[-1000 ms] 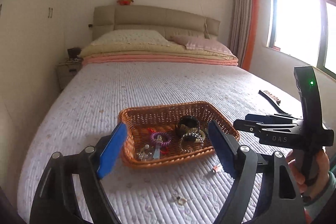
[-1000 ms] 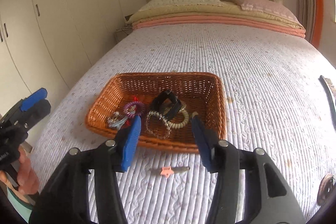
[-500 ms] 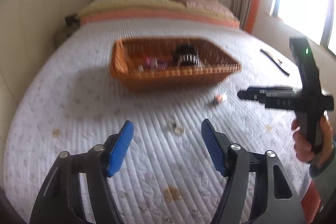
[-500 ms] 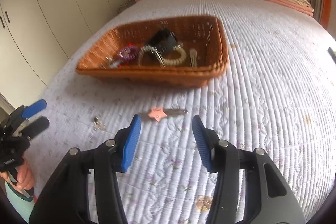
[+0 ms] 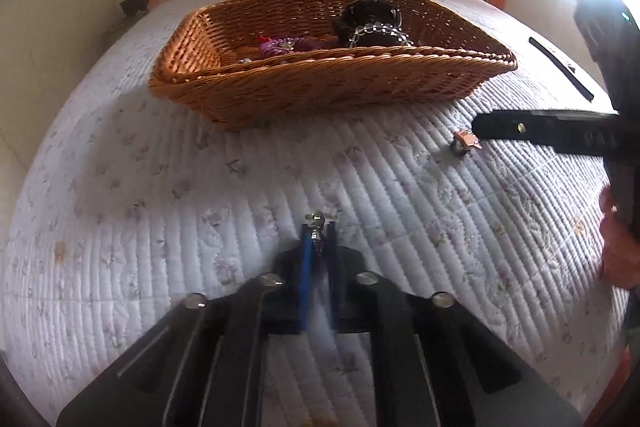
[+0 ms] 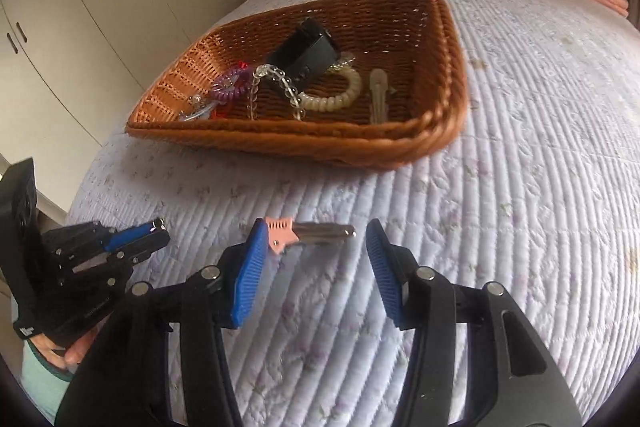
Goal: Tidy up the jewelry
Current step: 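Grasp the second gold earring with the left tool while the right grasps the pink-star key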
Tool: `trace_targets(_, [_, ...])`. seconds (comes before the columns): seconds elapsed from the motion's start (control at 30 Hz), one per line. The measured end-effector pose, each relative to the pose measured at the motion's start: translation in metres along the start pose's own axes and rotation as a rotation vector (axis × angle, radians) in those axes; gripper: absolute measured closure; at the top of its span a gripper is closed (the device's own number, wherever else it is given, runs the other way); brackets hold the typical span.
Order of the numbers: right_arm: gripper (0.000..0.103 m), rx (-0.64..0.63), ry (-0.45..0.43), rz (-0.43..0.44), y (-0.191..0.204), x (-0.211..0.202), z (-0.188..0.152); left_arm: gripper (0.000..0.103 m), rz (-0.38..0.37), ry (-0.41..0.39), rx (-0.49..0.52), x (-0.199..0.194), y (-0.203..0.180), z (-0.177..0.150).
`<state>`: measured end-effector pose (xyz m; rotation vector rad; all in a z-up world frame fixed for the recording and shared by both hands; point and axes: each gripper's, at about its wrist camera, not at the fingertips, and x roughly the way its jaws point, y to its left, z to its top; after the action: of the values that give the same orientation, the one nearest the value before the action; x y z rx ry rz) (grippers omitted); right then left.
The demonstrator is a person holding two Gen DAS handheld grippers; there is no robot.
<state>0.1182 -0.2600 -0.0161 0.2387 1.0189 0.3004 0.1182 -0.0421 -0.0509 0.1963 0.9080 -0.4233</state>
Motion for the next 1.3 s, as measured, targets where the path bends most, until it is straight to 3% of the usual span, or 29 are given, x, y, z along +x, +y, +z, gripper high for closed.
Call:
trace_targets(0.17, [0.055, 0.041, 0.053, 0.043, -0.008, 0.018, 0.013, 0.101, -0.032, -0.007, 0.009, -0.007, 0.011, -0.004])
trace_targets(0.37, [0.055, 0.045, 0.099, 0.166, -0.001, 0.004, -0.008, 0.101, -0.030, -0.021, 0.014, -0.009, 0.014, -0.008])
trace_targets(0.53, [0.055, -0.064, 0.096, 0.112, 0.026, -0.008, -0.026, 0.100, -0.052, -0.034, 0.002, -0.011, 0.016, -0.011])
trace_targets(0.6, [0.055, -0.142, 0.045, -0.052, 0.039, -0.010, -0.028, 0.100, -0.060, -0.032, 0.000, -0.010, 0.017, -0.011])
trace_targets(0.63, [0.055, -0.167, 0.035, -0.090, 0.042, -0.009, -0.027, 0.099, -0.062, -0.031, 0.003, -0.011, 0.016, -0.011])
trace_targets(0.7, [0.055, -0.197, 0.038, -0.115, 0.049, -0.002, -0.023, 0.094, -0.083, -0.028, 0.009, -0.012, 0.017, -0.012])
trace_targets(0.87, [0.059, -0.252, 0.030, -0.198, 0.064, 0.017, -0.021, 0.093, -0.101, -0.028, 0.010, -0.018, 0.021, -0.017])
trace_targets(0.9, [0.071, -0.265, 0.022, -0.204, 0.068, 0.016, -0.023, 0.093, -0.105, -0.026, 0.007, -0.017, 0.021, -0.016])
trace_targets(0.97, [0.078, -0.266, 0.012, -0.218, 0.071, 0.016, -0.026, 0.093, -0.099, -0.025, 0.006, -0.016, 0.021, -0.015])
trace_targets(1.07, [0.079, -0.236, -0.008, -0.267, 0.069, 0.010, -0.034, 0.092, -0.073, -0.023, 0.023, -0.015, 0.016, -0.014])
trace_targets(1.3, [0.080, -0.195, -0.036, -0.258, 0.059, 0.001, -0.041, 0.088, -0.045, -0.022, 0.032, -0.011, 0.008, -0.008])
